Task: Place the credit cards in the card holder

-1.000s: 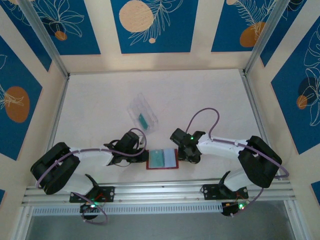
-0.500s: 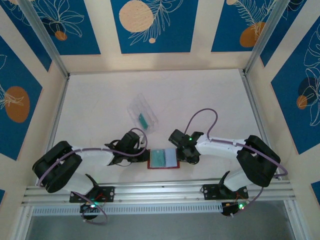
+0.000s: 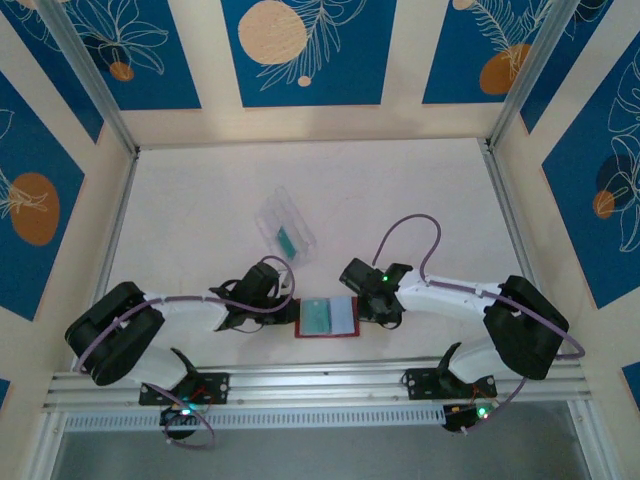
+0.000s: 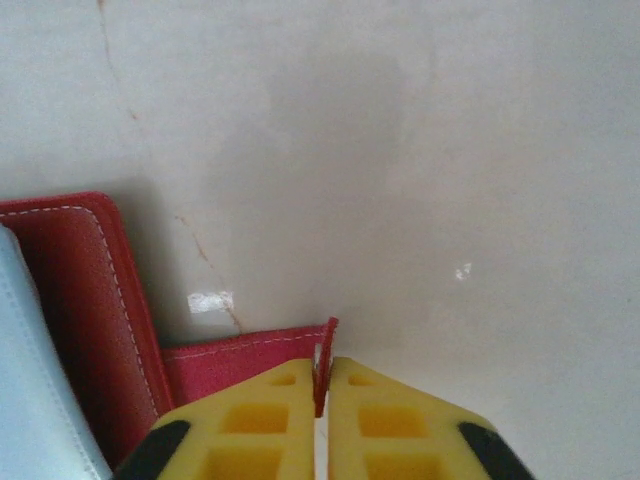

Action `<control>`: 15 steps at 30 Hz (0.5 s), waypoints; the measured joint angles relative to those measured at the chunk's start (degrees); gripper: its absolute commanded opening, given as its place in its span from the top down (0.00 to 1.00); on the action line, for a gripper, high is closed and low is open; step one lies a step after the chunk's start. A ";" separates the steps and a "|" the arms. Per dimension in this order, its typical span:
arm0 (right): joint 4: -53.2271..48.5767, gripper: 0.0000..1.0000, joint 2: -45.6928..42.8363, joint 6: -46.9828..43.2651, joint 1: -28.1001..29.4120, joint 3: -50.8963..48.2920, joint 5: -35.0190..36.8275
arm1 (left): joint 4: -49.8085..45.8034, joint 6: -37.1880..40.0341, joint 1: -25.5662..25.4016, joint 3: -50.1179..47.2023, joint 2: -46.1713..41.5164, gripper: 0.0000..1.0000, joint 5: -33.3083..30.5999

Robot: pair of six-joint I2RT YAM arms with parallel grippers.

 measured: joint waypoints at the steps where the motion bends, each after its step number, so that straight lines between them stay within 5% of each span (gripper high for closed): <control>1: -0.07 0.99 0.00 -0.17 0.02 0.09 0.04 | 0.00 0.00 0.00 0.00 0.00 0.88 0.00; 15: 3.06 1.00 -4.92 -2.45 4.85 3.08 -0.81 | 0.90 -0.52 -0.52 0.57 0.52 0.88 -0.04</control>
